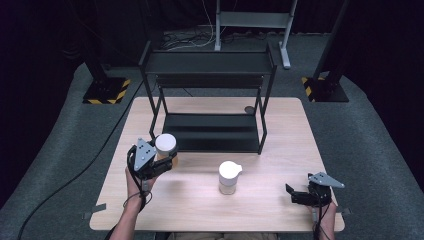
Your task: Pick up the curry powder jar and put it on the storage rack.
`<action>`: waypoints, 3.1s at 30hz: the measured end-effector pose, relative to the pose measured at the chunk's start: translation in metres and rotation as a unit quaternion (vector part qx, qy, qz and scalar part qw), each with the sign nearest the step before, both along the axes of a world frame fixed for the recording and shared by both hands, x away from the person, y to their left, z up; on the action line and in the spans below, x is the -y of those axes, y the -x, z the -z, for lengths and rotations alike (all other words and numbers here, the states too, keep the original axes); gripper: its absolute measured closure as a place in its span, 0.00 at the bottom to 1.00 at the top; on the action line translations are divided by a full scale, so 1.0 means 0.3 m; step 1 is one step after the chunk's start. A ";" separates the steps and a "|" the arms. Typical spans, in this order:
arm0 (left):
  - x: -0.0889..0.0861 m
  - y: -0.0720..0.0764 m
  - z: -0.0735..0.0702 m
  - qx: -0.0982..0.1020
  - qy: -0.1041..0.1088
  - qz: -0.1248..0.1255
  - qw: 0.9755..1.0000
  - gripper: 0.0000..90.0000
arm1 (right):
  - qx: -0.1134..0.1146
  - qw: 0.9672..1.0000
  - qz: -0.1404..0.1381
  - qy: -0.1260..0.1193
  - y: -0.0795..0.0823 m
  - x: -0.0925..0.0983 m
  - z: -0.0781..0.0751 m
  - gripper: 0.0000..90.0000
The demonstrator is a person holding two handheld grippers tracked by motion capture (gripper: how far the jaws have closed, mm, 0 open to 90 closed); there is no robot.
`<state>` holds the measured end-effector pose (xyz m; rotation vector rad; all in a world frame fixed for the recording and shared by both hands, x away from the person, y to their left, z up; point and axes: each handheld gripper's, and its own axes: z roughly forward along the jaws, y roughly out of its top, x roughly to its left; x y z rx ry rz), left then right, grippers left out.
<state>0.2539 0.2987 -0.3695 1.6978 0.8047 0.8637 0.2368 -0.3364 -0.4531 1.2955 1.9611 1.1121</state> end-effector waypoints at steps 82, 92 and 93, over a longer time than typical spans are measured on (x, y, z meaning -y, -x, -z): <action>0.028 -0.262 -0.308 0.014 0.003 0.042 0.999 0.37 | 0.000 1.000 0.003 0.002 0.001 -0.005 -0.001 0.00; 0.032 -0.288 -0.352 0.015 -0.002 0.048 0.999 0.37 | 0.001 1.000 0.006 0.002 0.003 -0.006 0.000 0.00; 0.033 -0.290 -0.357 0.015 -0.004 0.047 0.999 0.37 | 0.000 1.000 0.005 0.002 0.002 -0.006 -0.001 0.00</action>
